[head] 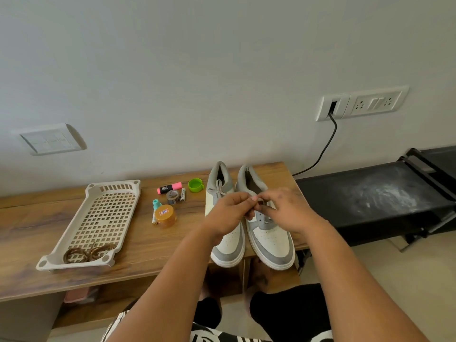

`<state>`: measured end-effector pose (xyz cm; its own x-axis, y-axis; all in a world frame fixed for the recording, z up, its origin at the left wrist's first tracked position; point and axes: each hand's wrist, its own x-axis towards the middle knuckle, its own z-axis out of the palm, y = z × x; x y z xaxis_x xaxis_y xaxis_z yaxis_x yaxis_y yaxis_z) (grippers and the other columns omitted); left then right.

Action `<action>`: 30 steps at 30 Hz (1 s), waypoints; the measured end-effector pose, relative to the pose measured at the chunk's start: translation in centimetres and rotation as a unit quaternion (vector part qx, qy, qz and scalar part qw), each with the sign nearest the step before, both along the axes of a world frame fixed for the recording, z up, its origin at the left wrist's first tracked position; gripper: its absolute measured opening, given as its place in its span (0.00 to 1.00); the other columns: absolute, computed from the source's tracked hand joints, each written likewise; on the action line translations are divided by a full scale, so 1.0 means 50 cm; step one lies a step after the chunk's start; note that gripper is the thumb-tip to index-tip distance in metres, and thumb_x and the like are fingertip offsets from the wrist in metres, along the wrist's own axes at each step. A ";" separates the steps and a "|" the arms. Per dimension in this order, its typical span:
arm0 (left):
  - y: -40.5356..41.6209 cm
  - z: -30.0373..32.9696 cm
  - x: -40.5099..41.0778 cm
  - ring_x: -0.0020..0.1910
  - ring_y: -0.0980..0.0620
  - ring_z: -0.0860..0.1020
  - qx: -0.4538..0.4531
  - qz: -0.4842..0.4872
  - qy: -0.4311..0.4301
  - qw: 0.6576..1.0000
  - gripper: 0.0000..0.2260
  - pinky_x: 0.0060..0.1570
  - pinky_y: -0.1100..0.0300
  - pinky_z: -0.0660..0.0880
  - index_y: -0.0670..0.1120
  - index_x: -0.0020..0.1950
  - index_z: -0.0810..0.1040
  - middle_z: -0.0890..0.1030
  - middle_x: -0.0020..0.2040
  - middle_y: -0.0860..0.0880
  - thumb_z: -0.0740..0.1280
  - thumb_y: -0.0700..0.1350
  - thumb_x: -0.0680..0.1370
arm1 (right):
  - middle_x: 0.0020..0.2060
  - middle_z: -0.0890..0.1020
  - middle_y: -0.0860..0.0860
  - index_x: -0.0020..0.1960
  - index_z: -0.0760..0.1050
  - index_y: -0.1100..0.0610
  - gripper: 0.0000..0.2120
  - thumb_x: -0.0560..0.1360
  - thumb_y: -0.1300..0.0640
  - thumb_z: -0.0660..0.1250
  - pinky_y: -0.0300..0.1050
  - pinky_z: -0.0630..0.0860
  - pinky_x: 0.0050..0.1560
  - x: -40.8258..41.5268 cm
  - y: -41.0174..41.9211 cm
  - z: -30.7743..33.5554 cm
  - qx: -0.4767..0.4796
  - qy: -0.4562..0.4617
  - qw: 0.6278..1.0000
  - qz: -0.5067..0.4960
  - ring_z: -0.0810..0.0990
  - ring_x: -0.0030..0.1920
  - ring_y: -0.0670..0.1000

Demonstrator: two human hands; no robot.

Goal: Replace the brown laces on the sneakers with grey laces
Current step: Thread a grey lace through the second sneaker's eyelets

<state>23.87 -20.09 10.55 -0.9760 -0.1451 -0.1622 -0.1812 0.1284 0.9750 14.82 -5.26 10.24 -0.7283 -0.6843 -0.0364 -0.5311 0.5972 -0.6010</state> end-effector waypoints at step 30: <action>-0.012 -0.042 -0.020 0.38 0.53 0.73 -0.137 -0.005 -0.015 0.990 0.13 0.44 0.58 0.71 0.50 0.41 0.78 0.76 0.38 0.49 0.61 0.50 0.83 | 0.68 0.73 0.51 0.73 0.67 0.48 0.20 0.82 0.45 0.56 0.52 0.69 0.65 -0.060 0.060 -0.001 0.089 -0.102 0.987 -0.087 0.71 0.68 0.54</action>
<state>22.88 -20.67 8.47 -0.9728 -0.1786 -0.1477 -0.2077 0.3885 0.8977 11.83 -2.27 10.17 -0.7992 -0.5190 -0.3033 -0.2900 0.7749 -0.5617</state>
